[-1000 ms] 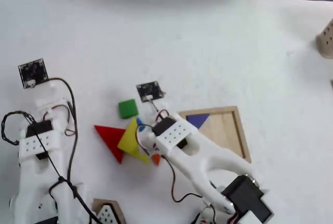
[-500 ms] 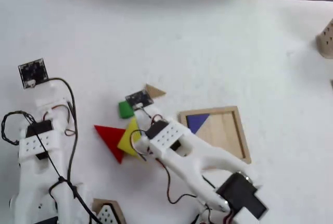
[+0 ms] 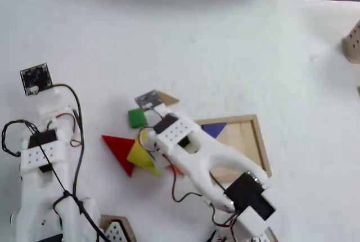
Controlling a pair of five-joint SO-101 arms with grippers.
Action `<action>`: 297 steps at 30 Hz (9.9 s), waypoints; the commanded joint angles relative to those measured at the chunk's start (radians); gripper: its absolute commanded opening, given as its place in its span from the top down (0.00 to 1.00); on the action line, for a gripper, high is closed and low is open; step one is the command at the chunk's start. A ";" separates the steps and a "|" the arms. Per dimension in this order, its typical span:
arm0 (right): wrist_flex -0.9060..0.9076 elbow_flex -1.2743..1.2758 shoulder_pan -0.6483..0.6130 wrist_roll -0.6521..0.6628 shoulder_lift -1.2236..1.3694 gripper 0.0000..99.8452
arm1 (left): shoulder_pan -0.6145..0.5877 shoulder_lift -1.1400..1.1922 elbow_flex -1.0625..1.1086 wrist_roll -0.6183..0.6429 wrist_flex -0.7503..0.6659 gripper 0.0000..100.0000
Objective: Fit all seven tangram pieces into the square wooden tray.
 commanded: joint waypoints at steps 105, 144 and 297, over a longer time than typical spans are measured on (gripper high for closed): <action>-0.091 0.557 1.540 0.638 -0.650 0.98 | 1.331 0.401 -0.646 0.115 0.147 0.98; -0.096 0.559 1.532 0.620 -0.653 0.98 | 1.414 0.941 -0.896 0.118 0.178 0.98; 0.068 -0.106 0.938 0.353 -0.042 0.86 | 0.160 0.180 -0.169 -0.052 0.049 0.97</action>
